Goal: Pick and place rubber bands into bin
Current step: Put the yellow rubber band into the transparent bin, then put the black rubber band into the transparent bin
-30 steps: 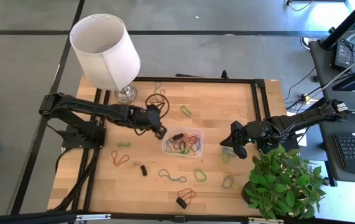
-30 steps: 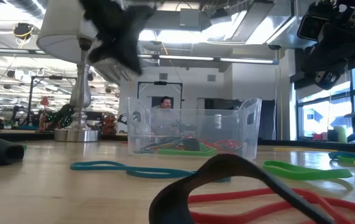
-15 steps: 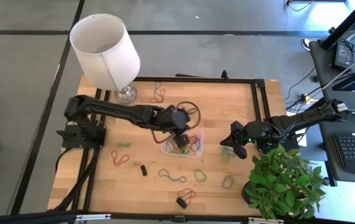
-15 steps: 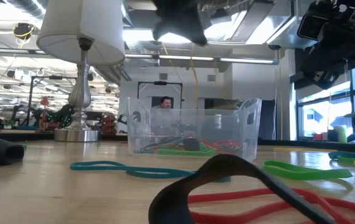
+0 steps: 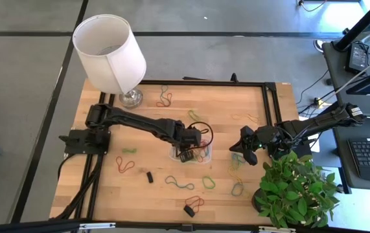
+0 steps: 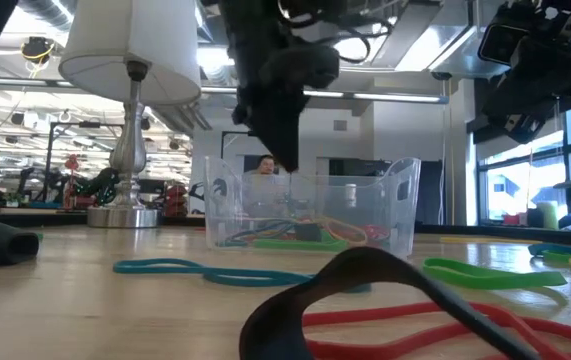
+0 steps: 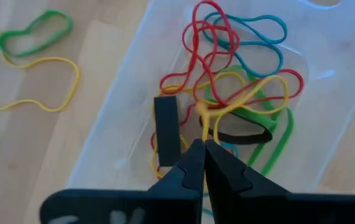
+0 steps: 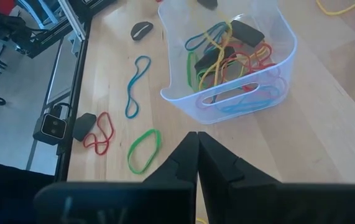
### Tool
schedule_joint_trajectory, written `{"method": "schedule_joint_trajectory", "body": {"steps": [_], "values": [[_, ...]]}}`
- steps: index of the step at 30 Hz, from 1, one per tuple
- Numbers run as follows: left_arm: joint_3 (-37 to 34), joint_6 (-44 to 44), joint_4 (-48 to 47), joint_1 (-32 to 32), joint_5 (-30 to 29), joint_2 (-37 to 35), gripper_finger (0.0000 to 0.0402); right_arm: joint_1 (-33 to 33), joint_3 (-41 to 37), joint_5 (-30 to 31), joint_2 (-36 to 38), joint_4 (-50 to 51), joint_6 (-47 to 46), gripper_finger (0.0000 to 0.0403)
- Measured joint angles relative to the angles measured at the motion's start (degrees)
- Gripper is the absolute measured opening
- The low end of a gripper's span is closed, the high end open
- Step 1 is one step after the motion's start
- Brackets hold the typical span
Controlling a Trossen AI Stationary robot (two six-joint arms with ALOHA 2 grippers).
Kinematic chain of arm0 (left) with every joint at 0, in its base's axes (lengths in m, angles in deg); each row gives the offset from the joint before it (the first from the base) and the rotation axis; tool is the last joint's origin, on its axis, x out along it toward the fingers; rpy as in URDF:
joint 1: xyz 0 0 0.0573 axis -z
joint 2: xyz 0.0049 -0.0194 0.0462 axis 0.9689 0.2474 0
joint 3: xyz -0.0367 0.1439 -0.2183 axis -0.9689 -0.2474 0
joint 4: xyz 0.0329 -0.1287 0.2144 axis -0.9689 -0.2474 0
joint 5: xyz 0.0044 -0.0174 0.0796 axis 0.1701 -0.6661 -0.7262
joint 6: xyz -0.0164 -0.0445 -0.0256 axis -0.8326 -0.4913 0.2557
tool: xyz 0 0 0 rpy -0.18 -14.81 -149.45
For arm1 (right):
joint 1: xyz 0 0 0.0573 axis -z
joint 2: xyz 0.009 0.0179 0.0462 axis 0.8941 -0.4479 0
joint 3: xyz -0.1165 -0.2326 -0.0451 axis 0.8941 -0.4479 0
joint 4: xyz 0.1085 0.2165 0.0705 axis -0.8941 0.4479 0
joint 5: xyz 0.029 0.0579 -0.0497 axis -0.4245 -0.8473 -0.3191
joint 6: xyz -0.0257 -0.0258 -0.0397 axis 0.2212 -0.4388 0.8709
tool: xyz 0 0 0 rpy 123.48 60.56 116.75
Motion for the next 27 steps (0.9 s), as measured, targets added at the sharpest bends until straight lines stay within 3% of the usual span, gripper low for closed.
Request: {"method": "schedule_joint_trajectory", "body": {"steps": [5, 13, 20, 27], "values": [[0.0, 0.6, 6.6, -0.7, 0.1, 1.2, 0.0041, 0.0, 0.0, 0.1, 0.0, 0.0, 0.2, 0.0014], [0.0, 2.9, 19.2, -1.9, 0.1, 1.3, 0.013, 0.0, 0.0, 0.1, 0.0, 0.0, 0.3, 0.0014], [0.0, 3.8, 15.2, -1.8, -0.2, 0.5, 0.0158, 0.0, 0.0, 0.1, 0.0, 0.1, 0.1, 0.0014], [0.0, 0.9, 4.6, -1.1, -3.6, -4.4, 0.0129, 0.0, 0.0, 0.0, -0.1, 1.7, -0.2, 0.0014]]}}
